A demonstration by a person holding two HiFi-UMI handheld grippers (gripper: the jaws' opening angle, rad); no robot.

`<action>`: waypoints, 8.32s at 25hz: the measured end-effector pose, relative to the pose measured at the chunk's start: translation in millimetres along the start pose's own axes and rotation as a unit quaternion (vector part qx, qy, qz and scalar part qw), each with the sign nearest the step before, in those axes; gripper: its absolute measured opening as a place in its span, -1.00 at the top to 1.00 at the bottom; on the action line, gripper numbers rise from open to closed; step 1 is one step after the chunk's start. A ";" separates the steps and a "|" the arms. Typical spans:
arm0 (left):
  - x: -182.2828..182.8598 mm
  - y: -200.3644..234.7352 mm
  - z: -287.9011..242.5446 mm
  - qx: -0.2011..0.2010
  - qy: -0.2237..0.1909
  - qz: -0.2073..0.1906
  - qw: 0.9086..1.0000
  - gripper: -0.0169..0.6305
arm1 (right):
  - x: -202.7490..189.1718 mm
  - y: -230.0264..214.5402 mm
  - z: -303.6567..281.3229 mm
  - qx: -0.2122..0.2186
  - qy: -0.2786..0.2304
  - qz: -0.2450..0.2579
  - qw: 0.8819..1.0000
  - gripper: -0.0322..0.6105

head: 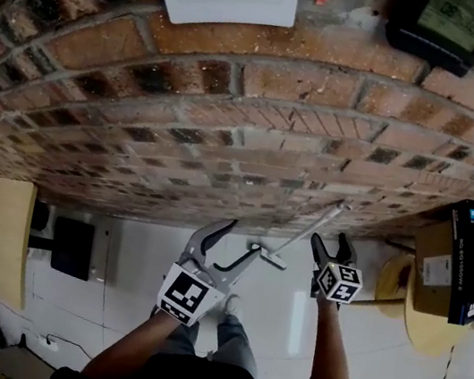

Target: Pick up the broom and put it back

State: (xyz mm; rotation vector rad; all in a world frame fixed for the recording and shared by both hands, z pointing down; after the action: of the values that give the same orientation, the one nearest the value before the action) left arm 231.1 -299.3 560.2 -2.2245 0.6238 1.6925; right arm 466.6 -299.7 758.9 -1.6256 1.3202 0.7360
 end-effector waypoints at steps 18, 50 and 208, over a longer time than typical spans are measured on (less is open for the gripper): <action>-13.8 45.0 38.3 0.059 0.007 0.027 0.998 0.12 | 18.1 -14.4 -69.0 -0.025 0.021 0.001 0.999 0.54; 154.2 109.3 238.3 0.201 -0.177 -0.024 0.963 0.12 | 304.9 363.2 211.1 0.120 -0.286 0.099 0.946 0.57; 48.4 77.0 379.7 0.244 -0.132 -0.053 0.959 0.09 | 140.2 456.2 261.6 0.021 -0.257 0.132 0.957 -0.16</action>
State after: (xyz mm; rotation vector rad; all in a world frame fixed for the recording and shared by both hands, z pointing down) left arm -115.4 -197.7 411.8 -1.6296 0.7417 1.5407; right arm 85.2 -142.1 404.0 -1.1231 1.1624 1.1919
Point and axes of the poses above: the fingertips, and each gripper's own axes: z backward along the fingers, y to its left, x out of its top, the point moved 1 cm from there along z, backward along the fingers, and after that the axes turned 1 degree about -x, right-handed, at the moved point
